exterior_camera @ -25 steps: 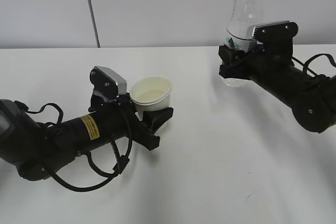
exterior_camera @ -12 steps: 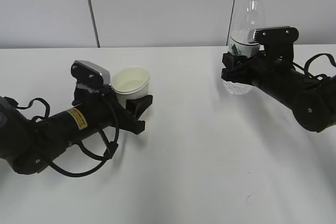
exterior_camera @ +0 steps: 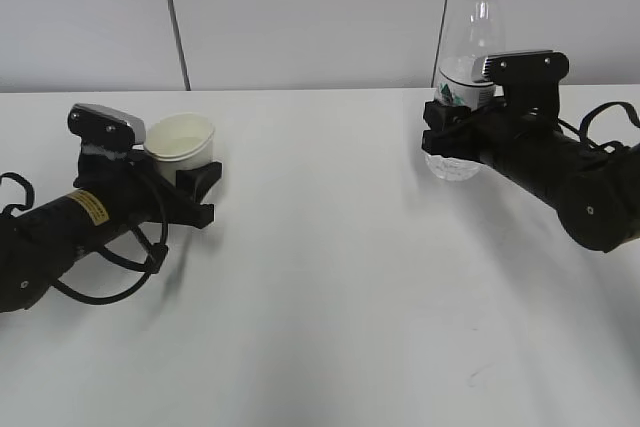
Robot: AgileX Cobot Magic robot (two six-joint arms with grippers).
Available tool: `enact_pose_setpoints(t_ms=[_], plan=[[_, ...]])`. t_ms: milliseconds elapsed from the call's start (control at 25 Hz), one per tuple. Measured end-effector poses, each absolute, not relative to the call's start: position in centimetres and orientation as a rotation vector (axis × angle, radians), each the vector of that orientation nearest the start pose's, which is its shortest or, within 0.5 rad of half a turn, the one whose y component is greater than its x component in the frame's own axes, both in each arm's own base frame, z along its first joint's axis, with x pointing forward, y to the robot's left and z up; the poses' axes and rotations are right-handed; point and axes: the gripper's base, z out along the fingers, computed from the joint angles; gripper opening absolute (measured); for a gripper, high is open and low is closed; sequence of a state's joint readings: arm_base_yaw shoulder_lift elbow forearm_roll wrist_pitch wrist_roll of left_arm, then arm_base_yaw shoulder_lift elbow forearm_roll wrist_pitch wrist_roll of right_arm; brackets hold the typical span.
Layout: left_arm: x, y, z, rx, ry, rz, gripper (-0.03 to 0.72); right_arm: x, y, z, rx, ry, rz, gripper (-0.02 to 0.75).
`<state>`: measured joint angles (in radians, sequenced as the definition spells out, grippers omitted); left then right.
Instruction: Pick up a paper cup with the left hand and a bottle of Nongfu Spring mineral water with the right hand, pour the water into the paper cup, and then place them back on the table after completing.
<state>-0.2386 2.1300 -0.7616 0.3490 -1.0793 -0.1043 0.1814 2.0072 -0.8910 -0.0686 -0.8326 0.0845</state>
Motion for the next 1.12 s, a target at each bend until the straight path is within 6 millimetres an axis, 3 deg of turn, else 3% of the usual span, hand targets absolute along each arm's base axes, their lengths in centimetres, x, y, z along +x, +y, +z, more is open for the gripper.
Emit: enact_pose_setpoints(t_ms=[160, 400, 1120], plan=[[34.9, -9.2, 8.6, 0.434, 1.752, -0.355, 0.398, 38.4, 7.5, 14.1, -0.161, 1.765, 0.204, 0.411], [35.0, -7.5, 6.4, 0.372, 1.813, -0.324, 0.395, 38.4, 7.5, 14.1, -0.161, 1.765, 0.204, 0.411], [35.6, -7.3, 5.6, 0.329, 1.769, -0.326, 0.395, 38.4, 7.5, 14.1, -0.161, 1.767, 0.203, 0.411]])
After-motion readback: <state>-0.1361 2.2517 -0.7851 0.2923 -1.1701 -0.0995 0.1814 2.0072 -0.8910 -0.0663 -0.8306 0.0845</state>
